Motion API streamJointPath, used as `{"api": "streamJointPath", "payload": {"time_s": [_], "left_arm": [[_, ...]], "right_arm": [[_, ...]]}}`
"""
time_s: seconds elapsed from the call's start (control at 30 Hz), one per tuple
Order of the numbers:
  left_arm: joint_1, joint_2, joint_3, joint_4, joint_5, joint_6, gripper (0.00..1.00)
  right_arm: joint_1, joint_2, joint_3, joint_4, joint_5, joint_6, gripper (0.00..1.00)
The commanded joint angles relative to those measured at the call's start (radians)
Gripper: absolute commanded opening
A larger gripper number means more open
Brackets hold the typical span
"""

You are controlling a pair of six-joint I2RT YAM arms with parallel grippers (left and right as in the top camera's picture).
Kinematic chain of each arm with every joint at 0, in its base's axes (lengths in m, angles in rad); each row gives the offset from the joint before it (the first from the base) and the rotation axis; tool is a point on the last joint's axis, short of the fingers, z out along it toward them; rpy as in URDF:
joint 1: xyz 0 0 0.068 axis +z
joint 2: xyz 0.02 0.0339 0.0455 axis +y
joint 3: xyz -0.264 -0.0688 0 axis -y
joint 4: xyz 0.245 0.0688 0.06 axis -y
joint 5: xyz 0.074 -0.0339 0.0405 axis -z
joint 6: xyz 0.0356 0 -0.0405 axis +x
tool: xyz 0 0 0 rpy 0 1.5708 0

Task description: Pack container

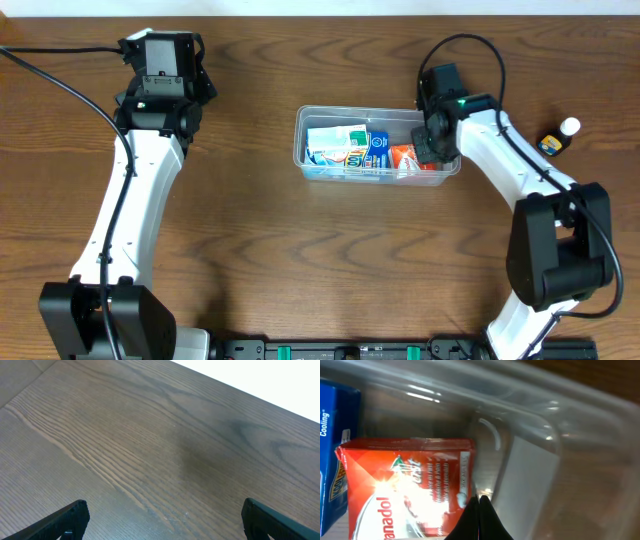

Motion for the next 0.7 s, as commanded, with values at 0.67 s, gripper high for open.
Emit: {"api": "streamJointPath", "payload": {"time_s": [0.67], "left_arm": [[0.003, 0.002, 0.003, 0.000, -0.012, -0.013, 0.98]], "right_arm": [[0.015, 0.068, 0.114, -0.100, -0.237, 0.070, 0.01]]}}
